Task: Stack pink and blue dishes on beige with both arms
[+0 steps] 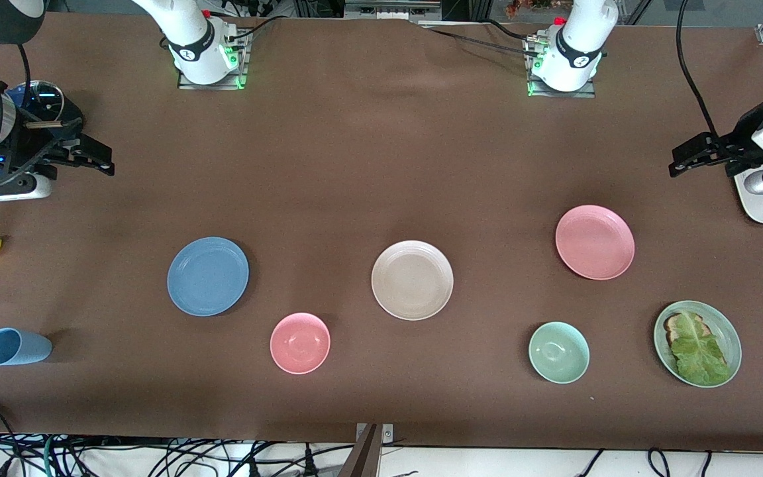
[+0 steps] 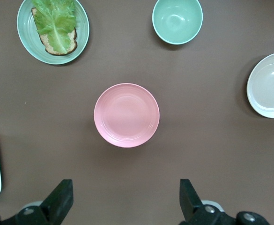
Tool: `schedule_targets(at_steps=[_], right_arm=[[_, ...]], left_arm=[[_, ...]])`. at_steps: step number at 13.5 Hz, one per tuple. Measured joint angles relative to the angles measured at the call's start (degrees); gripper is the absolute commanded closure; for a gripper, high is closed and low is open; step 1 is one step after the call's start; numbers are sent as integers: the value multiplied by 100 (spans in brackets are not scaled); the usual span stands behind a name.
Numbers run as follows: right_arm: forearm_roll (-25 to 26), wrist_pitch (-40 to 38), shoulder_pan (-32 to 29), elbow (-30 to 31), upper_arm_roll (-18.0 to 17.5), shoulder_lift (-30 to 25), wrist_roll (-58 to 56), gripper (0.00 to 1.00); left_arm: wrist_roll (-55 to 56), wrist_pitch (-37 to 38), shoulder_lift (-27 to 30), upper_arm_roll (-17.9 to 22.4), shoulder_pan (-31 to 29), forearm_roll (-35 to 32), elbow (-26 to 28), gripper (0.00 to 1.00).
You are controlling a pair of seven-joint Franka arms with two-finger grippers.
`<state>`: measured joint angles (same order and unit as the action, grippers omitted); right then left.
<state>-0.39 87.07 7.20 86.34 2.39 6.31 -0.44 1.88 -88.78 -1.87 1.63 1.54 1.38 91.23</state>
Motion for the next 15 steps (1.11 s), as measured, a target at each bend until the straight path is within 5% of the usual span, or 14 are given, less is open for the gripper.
schedule_targets(at_steps=[15], right_arm=[[0, 82, -16, 0, 11, 15, 0, 0]], left_arm=[[0, 0, 0, 0, 0, 0, 0, 0]])
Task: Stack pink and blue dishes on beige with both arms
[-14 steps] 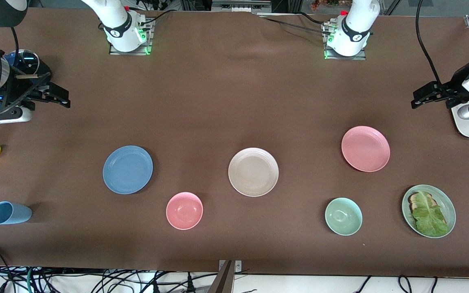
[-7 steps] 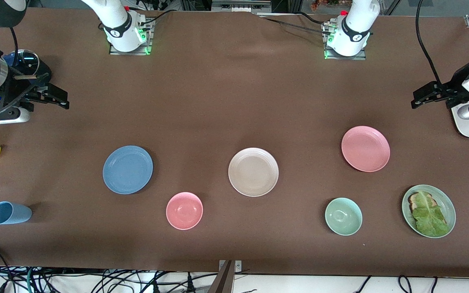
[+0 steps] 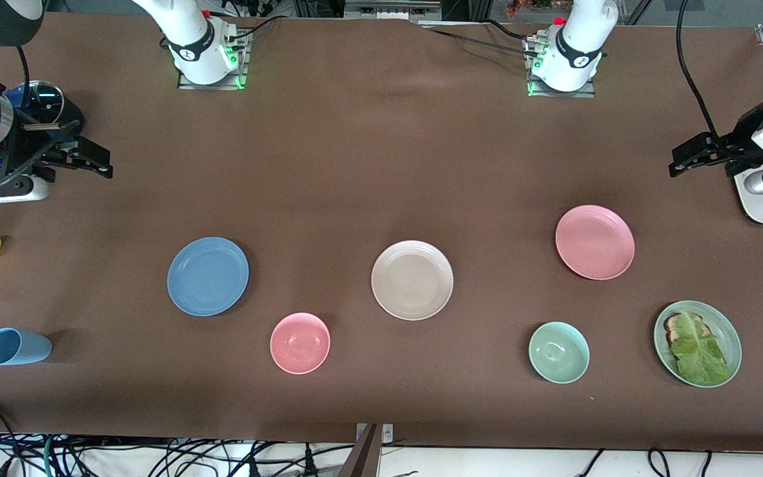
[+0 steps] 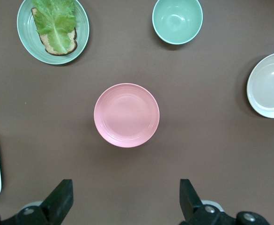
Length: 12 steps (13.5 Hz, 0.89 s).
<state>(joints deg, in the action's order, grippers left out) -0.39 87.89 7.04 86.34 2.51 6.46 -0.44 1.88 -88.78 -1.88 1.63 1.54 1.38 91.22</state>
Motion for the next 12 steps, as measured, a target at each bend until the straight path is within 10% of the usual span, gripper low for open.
schedule_targets(at_steps=[12], right_arm=[[-79, 70, -90, 0, 26, 4, 0, 0]], left_arm=[[0, 0, 0, 0, 0, 0, 0, 0]])
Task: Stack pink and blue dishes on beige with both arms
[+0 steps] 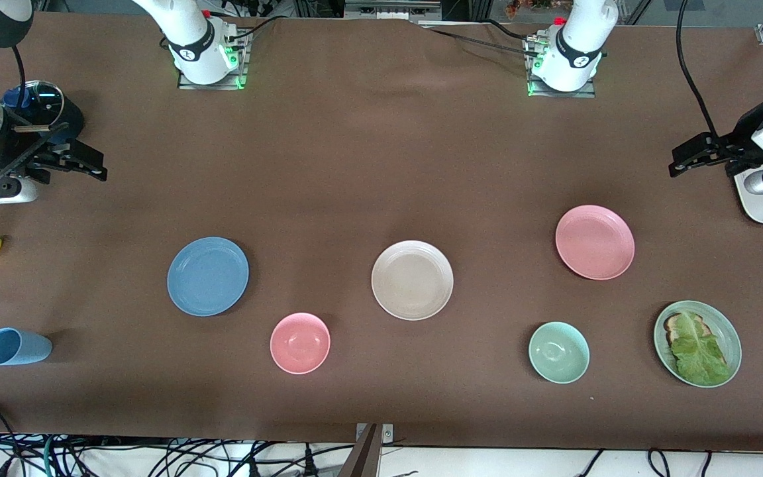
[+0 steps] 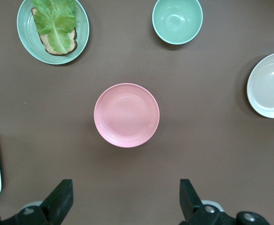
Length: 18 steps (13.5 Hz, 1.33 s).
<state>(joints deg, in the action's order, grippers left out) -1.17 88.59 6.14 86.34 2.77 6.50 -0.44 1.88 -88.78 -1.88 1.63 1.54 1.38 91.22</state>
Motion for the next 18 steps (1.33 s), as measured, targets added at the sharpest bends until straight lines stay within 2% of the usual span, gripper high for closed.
schedule_targets(at_steps=[18], right_arm=[[-7, 2, -2, 0, -1, 0, 0, 0]], left_arm=[[0, 0, 0, 0, 0, 0, 0, 0]])
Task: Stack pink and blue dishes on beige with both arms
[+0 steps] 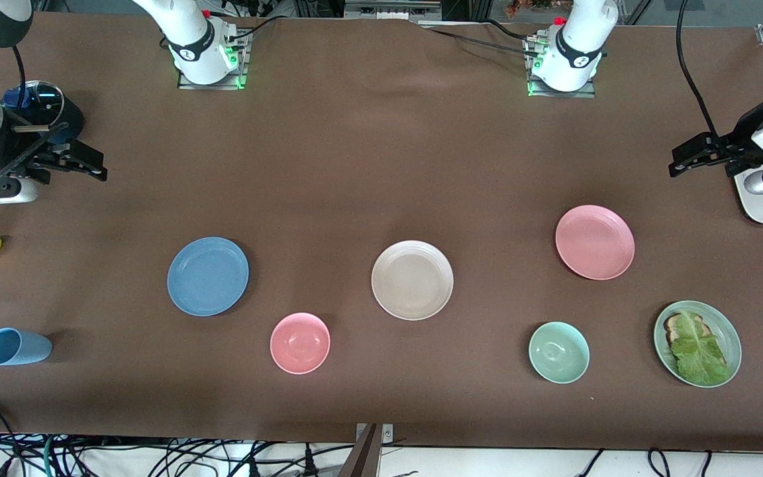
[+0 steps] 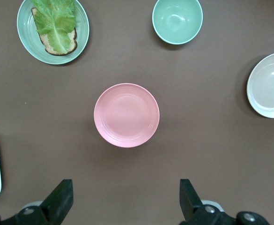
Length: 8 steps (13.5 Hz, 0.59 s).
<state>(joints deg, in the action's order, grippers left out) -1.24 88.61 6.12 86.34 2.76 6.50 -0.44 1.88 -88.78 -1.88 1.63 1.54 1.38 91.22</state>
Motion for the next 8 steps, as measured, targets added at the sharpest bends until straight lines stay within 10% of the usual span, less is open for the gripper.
schedule_targets(at_steps=[8], right_arm=[[-4, 3, 0, 0, 0, 0, 0, 0]], left_arm=[[0, 0, -44, -5, 7, -703, 0, 0]])
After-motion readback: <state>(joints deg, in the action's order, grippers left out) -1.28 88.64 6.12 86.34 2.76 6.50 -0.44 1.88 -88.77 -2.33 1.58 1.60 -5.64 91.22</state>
